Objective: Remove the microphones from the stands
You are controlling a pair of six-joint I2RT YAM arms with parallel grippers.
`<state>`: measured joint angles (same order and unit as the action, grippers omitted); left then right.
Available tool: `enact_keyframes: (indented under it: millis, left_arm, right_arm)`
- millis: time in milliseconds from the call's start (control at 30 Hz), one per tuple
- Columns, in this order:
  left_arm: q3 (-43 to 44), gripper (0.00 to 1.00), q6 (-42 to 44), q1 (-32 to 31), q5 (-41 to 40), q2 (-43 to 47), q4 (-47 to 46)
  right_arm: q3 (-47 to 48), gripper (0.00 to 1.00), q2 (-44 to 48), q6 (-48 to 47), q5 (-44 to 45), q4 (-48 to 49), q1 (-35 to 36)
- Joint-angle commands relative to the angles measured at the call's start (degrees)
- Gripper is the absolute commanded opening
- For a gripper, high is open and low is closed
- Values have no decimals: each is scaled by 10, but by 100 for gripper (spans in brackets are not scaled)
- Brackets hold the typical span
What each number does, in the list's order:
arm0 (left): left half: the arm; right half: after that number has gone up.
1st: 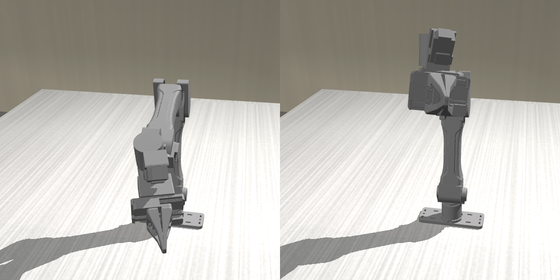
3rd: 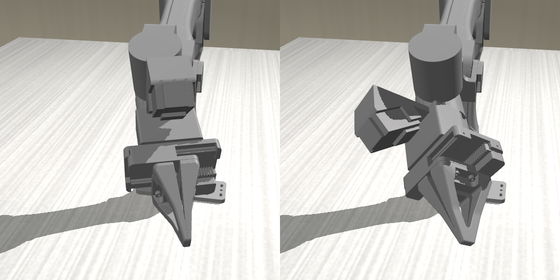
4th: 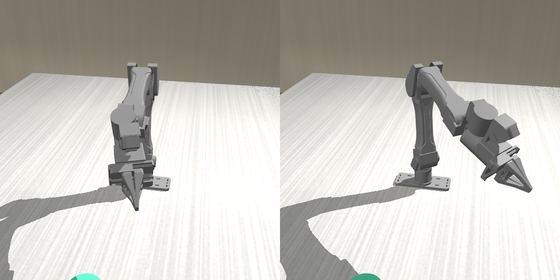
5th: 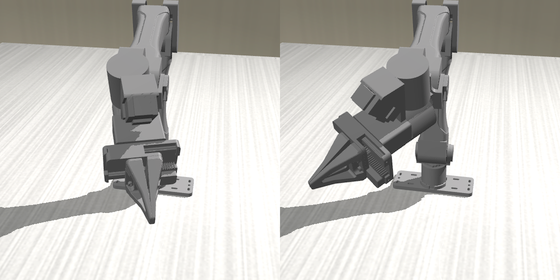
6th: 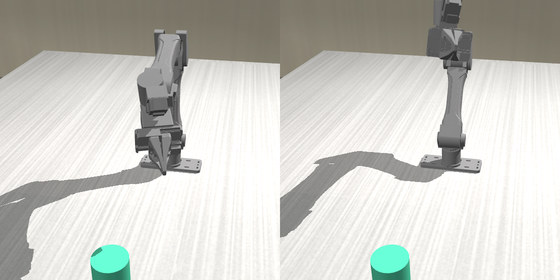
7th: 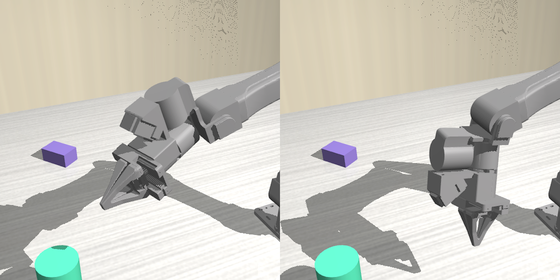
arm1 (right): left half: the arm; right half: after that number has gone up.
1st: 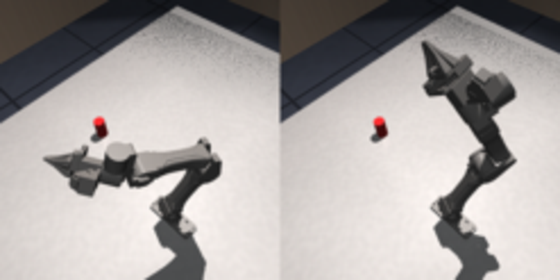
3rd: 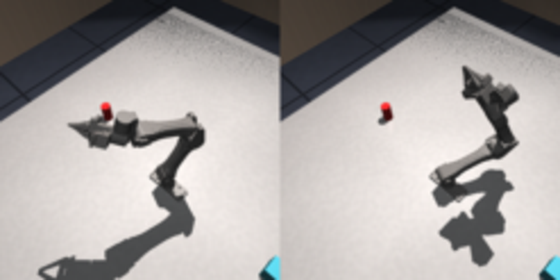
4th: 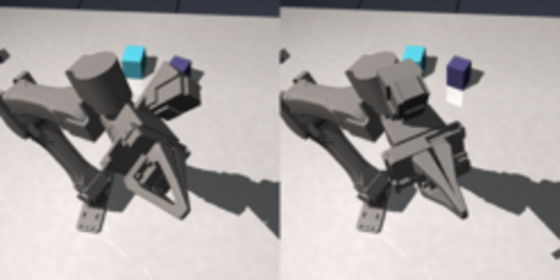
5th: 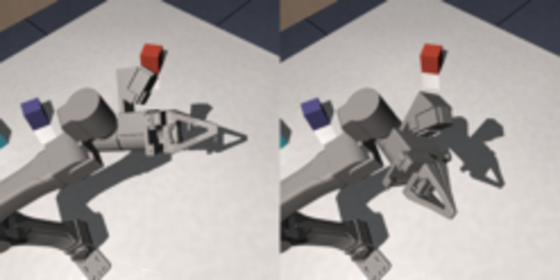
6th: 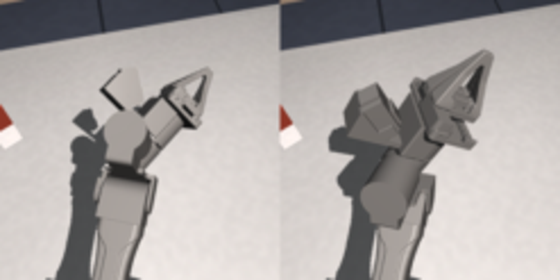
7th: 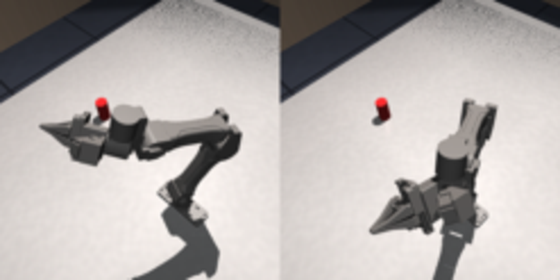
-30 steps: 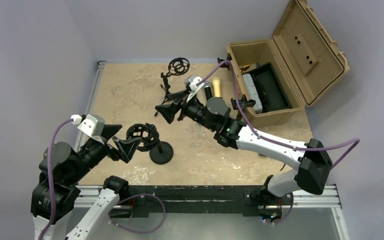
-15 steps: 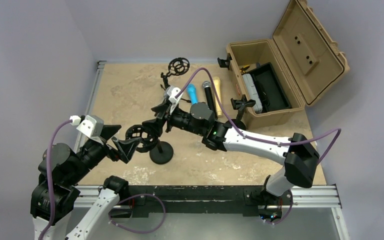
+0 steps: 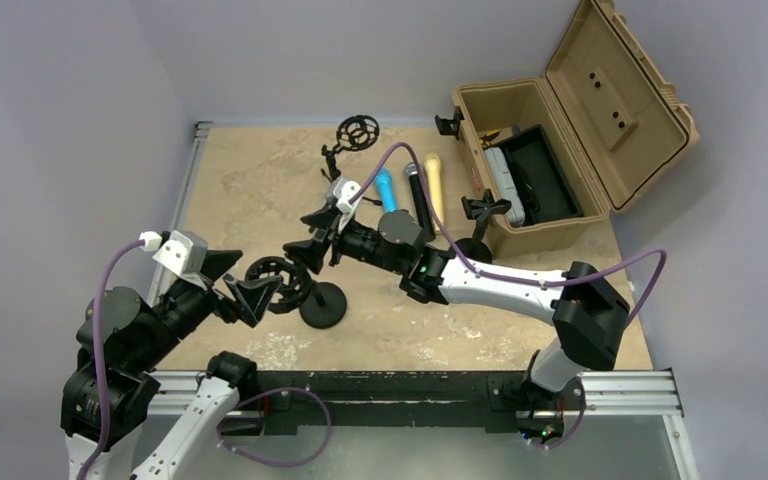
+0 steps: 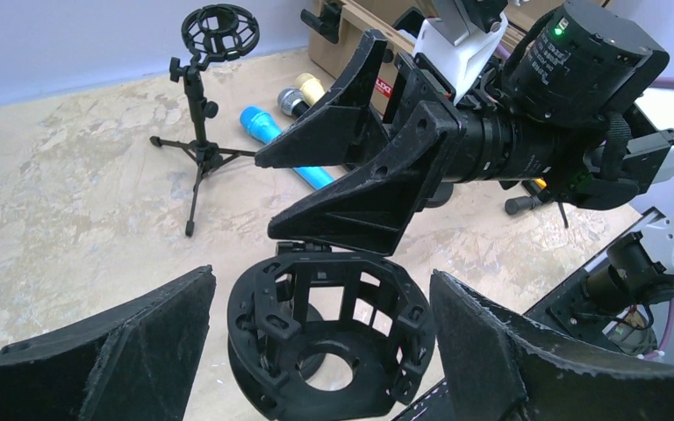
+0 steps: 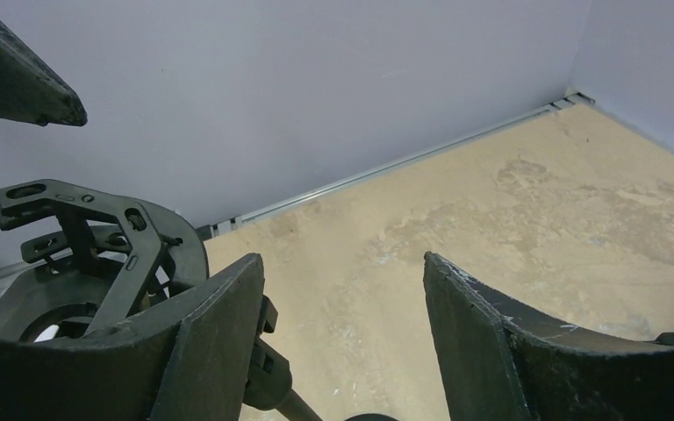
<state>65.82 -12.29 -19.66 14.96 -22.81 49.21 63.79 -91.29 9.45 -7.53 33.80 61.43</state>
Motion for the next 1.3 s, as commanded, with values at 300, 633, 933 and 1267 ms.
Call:
enact_keyframes:
  millis: [300, 633, 933, 1267]
  left_arm:
    - [-9, 90, 1, -2, 0, -2, -4]
    - [-17, 82, 0, -2, 47, -27, -14]
    - [-19, 77, 1, -2, 59, -33, -16]
    - [-22, 79, 0, -2, 53, -24, -15]
  right_arm:
    - [-48, 64, -35, -34, 28, 35, 0]
    - [-86, 62, -49, -49, 43, 49, -6]
    - [-57, 67, 2, -15, -29, 28, -43]
    - [41, 72, 24, 13, -98, -65, -78]
